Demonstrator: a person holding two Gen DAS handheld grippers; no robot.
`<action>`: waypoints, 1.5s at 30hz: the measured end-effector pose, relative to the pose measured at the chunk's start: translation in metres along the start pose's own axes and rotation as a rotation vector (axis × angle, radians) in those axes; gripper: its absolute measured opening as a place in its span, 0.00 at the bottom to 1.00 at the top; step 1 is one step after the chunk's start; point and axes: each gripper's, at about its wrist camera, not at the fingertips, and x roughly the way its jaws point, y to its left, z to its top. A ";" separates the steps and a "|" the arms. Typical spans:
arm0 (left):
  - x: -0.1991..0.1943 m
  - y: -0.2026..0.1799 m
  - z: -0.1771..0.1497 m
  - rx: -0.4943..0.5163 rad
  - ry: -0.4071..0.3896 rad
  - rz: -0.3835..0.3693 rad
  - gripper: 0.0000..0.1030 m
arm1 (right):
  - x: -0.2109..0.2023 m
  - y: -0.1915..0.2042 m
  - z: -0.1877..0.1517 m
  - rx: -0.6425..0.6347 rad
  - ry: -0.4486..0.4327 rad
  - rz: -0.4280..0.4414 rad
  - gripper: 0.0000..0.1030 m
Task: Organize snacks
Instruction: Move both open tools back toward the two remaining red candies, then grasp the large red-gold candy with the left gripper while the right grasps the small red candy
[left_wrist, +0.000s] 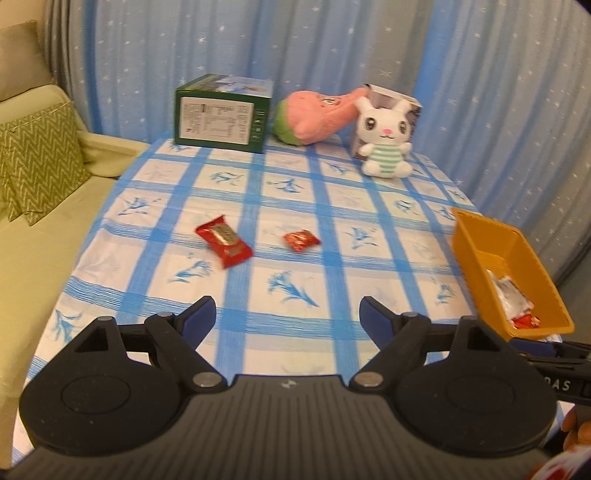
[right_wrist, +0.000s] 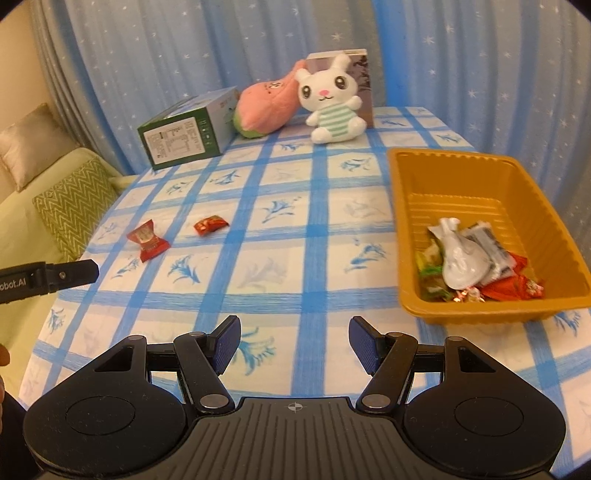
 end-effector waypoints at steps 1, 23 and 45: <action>0.003 0.004 0.002 0.000 0.001 0.006 0.81 | 0.003 0.002 0.001 -0.004 -0.001 0.003 0.63; 0.122 0.054 0.044 0.024 0.026 -0.008 0.65 | 0.106 0.034 0.039 -0.051 0.015 0.025 0.63; 0.193 0.066 0.064 0.097 0.130 0.025 0.24 | 0.203 0.062 0.078 -0.035 0.000 0.109 0.63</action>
